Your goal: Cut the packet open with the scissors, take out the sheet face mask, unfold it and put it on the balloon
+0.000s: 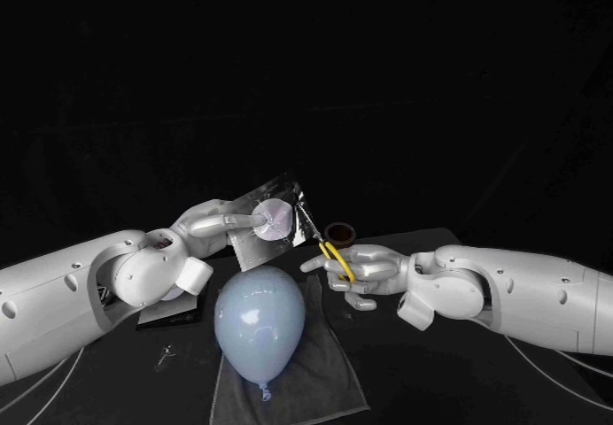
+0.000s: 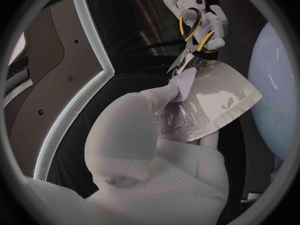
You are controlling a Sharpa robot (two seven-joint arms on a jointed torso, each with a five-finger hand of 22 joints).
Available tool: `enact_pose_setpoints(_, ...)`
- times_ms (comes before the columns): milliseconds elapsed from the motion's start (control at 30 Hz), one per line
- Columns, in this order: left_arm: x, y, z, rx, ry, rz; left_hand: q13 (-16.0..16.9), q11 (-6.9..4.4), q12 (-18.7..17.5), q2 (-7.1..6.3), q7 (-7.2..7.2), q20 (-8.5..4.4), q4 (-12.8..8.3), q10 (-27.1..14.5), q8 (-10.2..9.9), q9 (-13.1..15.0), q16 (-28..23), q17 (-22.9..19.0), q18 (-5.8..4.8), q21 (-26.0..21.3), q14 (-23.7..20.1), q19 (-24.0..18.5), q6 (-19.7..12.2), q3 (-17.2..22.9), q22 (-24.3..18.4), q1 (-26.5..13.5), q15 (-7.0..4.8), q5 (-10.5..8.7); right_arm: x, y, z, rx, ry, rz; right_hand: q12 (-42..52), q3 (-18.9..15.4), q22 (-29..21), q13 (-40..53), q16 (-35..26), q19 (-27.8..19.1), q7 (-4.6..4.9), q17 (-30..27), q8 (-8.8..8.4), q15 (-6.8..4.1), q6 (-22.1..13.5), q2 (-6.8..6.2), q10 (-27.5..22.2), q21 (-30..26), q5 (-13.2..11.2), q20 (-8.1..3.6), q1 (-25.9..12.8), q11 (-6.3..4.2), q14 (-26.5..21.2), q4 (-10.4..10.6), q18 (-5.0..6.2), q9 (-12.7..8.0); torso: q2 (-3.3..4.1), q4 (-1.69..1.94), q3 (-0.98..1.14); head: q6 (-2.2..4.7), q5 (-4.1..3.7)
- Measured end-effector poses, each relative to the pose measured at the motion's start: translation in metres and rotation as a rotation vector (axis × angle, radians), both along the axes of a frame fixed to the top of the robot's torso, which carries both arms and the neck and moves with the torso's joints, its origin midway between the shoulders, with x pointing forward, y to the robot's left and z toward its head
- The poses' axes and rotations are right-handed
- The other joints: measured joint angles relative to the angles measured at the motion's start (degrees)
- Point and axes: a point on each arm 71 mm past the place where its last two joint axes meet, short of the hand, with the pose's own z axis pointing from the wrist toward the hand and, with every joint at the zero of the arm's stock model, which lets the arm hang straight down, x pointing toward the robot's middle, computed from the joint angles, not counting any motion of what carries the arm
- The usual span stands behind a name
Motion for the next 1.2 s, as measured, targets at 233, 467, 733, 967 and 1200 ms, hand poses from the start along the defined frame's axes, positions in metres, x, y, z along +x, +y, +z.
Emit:
enact_pose_setpoints(233,0.000,0.001,0.000,0.001,0.000,0.002,-0.01,-0.12,-0.10,0.00,-0.11,0.00,0.00,0.12,-0.01,0.00,0.00,0.03,-0.04,0.00,0.00,0.00,-0.11,0.00,0.00,-0.01,0.00,0.00,0.002,-0.003,0.002,-0.007,-0.009,-0.006,0.00,-0.83,0.28,0.00,0.00,0.00,0.00,0.00,0.60,0.00,0.00,0.53,0.00,0.00,0.00,0.00,0.53,0.00,0.00,-0.14,-0.04,0.15,-0.02,-0.01,0.00,-0.03,0.06)
enact_pose_setpoints(467,0.000,0.001,-0.001,0.002,0.001,0.002,-0.01,-0.11,-0.11,-0.01,-0.08,0.00,-0.06,0.11,-0.12,0.01,0.00,0.03,-0.08,0.00,0.00,0.00,-0.08,-0.06,0.00,-0.01,0.01,-0.01,0.004,-0.004,0.002,-0.010,-0.011,-0.009,0.00,-4.38,1.19,0.00,0.33,0.43,0.48,-0.01,13.14,1.41,-1.31,3.49,0.00,1.20,0.00,1.04,2.13,0.00,0.10,-0.57,-0.13,4.66,-0.03,-0.03,-0.01,-0.20,0.12)
enact_pose_setpoints(733,0.001,0.002,-0.001,0.003,0.002,0.002,-0.02,-0.11,-0.11,-0.01,-0.08,0.00,-0.06,0.11,-0.20,0.01,0.00,0.02,-0.12,0.00,-0.01,0.00,-0.08,-0.06,0.00,-0.01,0.01,-0.06,0.004,-0.007,0.002,-0.014,-0.013,-0.015,0.22,-8.26,2.52,0.05,0.74,1.04,4.21,-0.05,19.24,3.34,-0.54,6.66,0.01,2.90,0.00,2.68,3.23,0.01,0.09,-1.42,-0.41,6.71,-0.04,-0.05,-0.02,-0.30,0.16)
enact_pose_setpoints(967,0.001,0.002,-0.001,0.003,0.002,0.001,-0.02,-0.10,-0.11,-0.09,-0.07,0.00,-0.06,0.10,-0.12,0.02,0.00,-0.01,-0.15,0.00,-0.01,0.00,-0.08,-0.06,0.00,-0.09,0.01,-0.19,0.004,-0.010,0.001,-0.020,-0.012,-0.021,1.11,-10.77,3.92,1.12,1.51,1.86,5.04,-0.04,23.24,4.31,9.00,8.94,1.98,4.91,0.00,3.91,3.78,-0.10,0.02,-2.18,-0.43,9.44,-0.06,-0.05,-0.02,-0.30,0.12)
enact_pose_setpoints(1200,0.001,0.002,-0.001,0.003,0.002,-0.004,-0.01,-0.10,-0.11,-0.17,-0.07,0.00,-0.06,0.10,-0.11,0.01,0.00,-0.02,-0.18,0.00,-0.01,0.00,-0.08,-0.06,0.00,-0.16,0.01,-0.19,0.004,-0.011,0.001,-0.023,-0.011,-0.023,6.95,-11.53,4.79,4.18,1.89,1.96,4.34,0.00,27.21,4.42,12.70,10.27,4.36,5.96,0.00,4.01,3.63,-1.83,0.11,-2.66,-0.46,13.04,-0.06,-0.07,-0.01,-0.37,0.07)
